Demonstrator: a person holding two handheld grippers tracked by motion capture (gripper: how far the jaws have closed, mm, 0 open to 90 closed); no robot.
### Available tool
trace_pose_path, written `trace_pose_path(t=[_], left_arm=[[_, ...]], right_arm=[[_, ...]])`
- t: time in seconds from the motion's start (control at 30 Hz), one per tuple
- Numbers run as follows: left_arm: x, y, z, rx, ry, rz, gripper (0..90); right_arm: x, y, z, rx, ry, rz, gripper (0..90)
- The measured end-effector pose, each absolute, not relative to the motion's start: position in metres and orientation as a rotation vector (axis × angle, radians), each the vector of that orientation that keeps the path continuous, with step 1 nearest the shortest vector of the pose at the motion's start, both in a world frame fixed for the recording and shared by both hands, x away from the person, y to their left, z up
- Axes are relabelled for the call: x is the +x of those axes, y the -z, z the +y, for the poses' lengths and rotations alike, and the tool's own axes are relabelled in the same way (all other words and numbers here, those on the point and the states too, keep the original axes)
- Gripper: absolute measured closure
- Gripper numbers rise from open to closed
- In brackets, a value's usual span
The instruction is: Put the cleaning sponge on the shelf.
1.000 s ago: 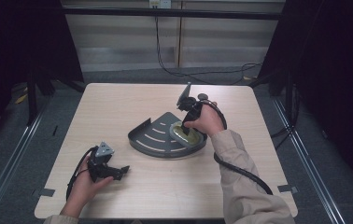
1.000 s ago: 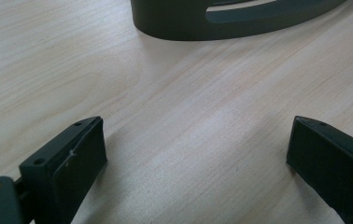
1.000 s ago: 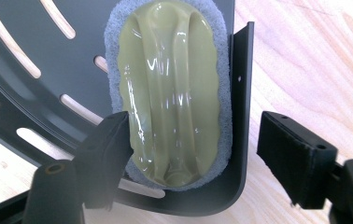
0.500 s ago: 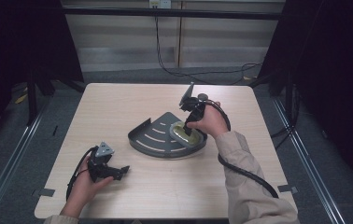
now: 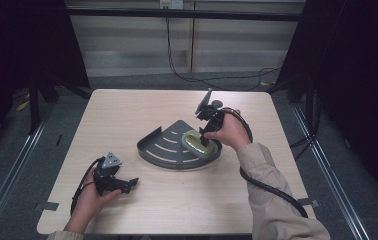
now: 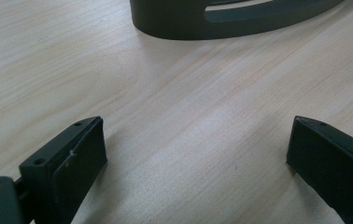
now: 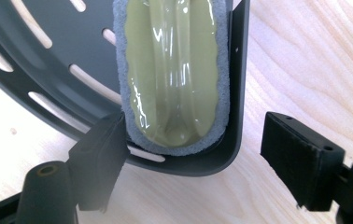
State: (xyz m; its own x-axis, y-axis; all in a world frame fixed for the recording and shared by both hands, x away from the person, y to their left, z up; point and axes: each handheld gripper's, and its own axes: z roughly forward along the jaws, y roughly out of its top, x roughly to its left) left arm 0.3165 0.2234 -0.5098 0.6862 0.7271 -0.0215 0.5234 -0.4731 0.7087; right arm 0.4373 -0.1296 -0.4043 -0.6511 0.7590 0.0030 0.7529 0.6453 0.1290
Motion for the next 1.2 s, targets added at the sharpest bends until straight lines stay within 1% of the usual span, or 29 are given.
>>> trace_pose_path(t=[0.4,0.9,1.2], left_arm=[[0.316,0.51,0.223,2.182,-0.369,0.956,4.2],[0.316,0.51,0.223,2.183,-0.371,0.955,4.2],[0.316,0.51,0.223,2.183,-0.369,0.952,4.2]], right_arm=[[0.425,0.397,-0.132,1.246,-0.203,2.825,22.9],[0.412,0.393,-0.148,1.221,-0.226,2.827,23.7],[0.402,0.392,-0.147,1.184,-0.205,2.85,24.2]])
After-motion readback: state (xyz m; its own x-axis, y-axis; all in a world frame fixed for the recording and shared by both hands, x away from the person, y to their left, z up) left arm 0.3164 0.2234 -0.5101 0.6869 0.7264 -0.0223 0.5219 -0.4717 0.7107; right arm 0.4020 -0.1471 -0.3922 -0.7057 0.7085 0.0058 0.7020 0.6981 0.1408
